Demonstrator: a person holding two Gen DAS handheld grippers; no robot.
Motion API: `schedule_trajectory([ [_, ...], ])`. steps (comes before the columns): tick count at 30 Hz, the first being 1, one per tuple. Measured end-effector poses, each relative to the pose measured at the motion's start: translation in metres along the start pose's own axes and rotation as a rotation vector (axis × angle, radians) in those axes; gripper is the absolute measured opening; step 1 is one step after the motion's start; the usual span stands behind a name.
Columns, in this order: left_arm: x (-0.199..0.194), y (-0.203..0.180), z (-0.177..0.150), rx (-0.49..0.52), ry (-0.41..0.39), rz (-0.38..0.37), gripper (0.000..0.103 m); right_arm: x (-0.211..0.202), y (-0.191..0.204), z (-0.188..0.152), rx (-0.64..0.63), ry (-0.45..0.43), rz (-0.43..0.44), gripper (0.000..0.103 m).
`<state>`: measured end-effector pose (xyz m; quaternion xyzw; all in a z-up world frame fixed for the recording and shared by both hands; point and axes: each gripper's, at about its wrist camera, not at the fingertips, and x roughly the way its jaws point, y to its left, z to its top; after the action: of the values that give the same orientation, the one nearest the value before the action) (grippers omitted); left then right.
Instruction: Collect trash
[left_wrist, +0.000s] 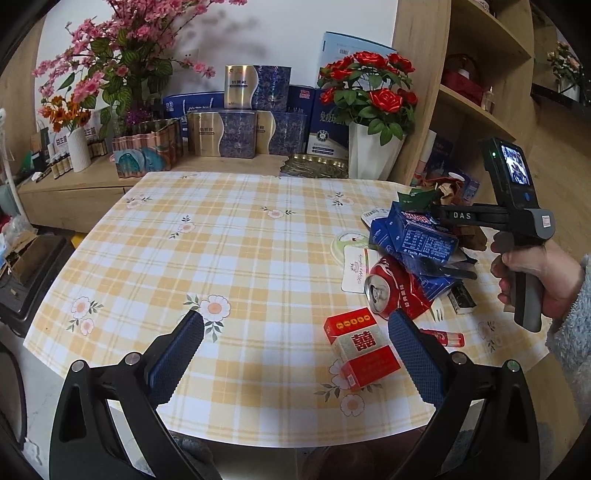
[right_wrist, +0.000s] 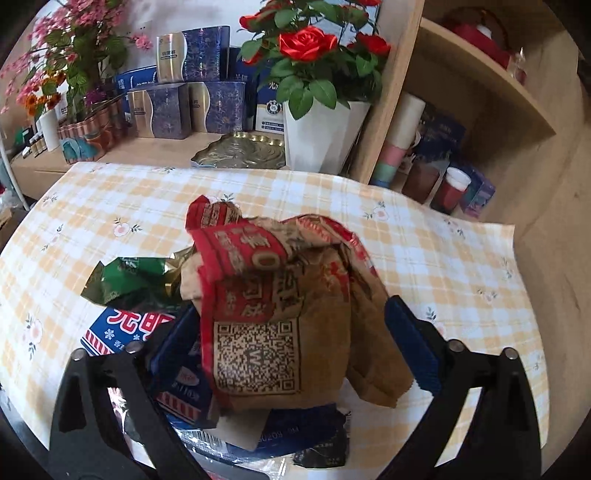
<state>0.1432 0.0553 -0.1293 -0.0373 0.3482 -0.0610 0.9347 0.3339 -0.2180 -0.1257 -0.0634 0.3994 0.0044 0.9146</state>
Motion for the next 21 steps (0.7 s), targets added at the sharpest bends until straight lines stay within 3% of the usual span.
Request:
schedule_trajectory([
  [1, 0.002, -0.002, 0.0, 0.002, 0.001, -0.004, 0.098, -0.001, -0.001, -0.001, 0.005, -0.005, 0.019, 0.068],
  [5, 0.008, -0.006, -0.001, 0.006, 0.015, -0.03, 0.098, -0.021, -0.002, -0.007, -0.013, -0.075, 0.02, 0.067],
  [13, 0.032, -0.015, -0.01, -0.037, 0.087, -0.063, 0.098, -0.088, -0.029, -0.028, 0.01, -0.316, -0.034, 0.067],
  [21, 0.077, -0.045, -0.024, -0.042, 0.205, -0.074, 0.098, -0.126, -0.051, -0.08, 0.06, -0.397, -0.023, 0.067],
])
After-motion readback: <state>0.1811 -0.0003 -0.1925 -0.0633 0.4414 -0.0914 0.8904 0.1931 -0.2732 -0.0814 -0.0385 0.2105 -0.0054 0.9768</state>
